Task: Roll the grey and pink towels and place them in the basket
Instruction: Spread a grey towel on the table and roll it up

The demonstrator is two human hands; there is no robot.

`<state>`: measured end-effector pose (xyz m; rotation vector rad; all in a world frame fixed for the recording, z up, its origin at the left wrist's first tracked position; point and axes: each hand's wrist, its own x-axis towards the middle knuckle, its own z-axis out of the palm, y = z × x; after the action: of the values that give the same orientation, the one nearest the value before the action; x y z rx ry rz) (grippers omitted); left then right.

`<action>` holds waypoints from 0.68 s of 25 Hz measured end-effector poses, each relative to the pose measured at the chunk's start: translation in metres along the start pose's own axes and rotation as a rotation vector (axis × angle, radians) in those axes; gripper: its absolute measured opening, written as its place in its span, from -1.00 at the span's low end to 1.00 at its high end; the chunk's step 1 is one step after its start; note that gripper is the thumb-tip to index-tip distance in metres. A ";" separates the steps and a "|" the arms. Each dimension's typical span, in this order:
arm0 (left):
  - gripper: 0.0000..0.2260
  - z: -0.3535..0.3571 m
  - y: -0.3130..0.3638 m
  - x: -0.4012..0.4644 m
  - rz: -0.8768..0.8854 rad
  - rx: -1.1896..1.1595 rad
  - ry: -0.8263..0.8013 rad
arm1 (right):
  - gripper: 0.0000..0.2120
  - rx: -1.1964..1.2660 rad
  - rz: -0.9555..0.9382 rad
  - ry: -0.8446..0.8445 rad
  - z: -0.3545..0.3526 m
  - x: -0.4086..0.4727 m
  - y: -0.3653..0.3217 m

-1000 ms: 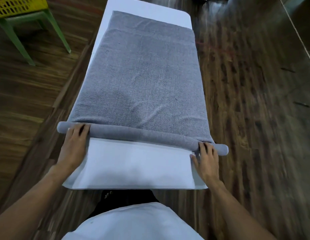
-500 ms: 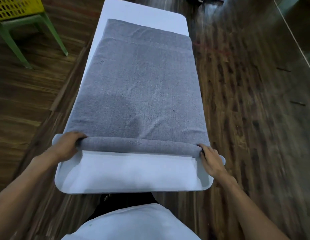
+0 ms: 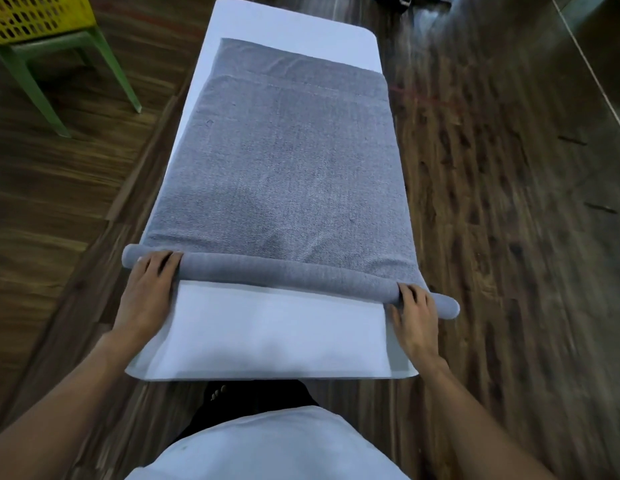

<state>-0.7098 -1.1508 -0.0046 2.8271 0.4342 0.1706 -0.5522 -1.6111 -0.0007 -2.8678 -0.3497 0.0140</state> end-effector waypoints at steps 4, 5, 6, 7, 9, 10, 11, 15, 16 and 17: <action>-0.67 -0.008 0.002 0.027 -0.027 -0.026 -0.044 | -0.73 0.035 0.027 -0.074 -0.009 0.018 -0.009; -0.67 -0.011 0.001 0.026 -0.029 -0.024 -0.062 | -0.71 0.013 0.001 -0.107 -0.011 0.018 -0.007; -0.68 -0.013 -0.001 0.022 -0.023 -0.021 -0.092 | -0.68 -0.002 -0.026 -0.161 -0.013 0.016 0.000; -0.67 -0.015 -0.005 0.018 -0.012 -0.014 -0.138 | -0.66 -0.004 -0.052 -0.219 -0.016 0.013 0.007; -0.62 -0.016 -0.013 0.016 0.036 0.001 -0.260 | -0.66 0.064 -0.071 -0.298 -0.018 0.011 0.021; -0.59 -0.015 -0.016 0.021 0.060 -0.037 -0.282 | -0.72 0.150 -0.039 -0.275 -0.019 0.013 0.025; -0.56 -0.014 -0.018 0.028 0.046 -0.112 -0.260 | -0.78 0.246 0.013 -0.212 -0.020 0.016 0.025; -0.79 -0.020 -0.003 0.039 -0.060 -0.124 0.074 | -0.91 0.077 0.205 0.064 -0.014 0.019 0.002; -0.86 -0.019 0.003 0.031 -0.019 -0.059 0.135 | -0.86 0.011 0.179 0.086 -0.010 0.015 -0.002; -0.88 -0.017 0.007 0.021 0.026 -0.030 0.172 | -0.78 -0.006 0.134 0.097 -0.007 0.010 -0.005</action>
<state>-0.6908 -1.1461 0.0147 2.8007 0.4279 0.4240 -0.5436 -1.6054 0.0076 -2.8796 -0.1386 -0.1006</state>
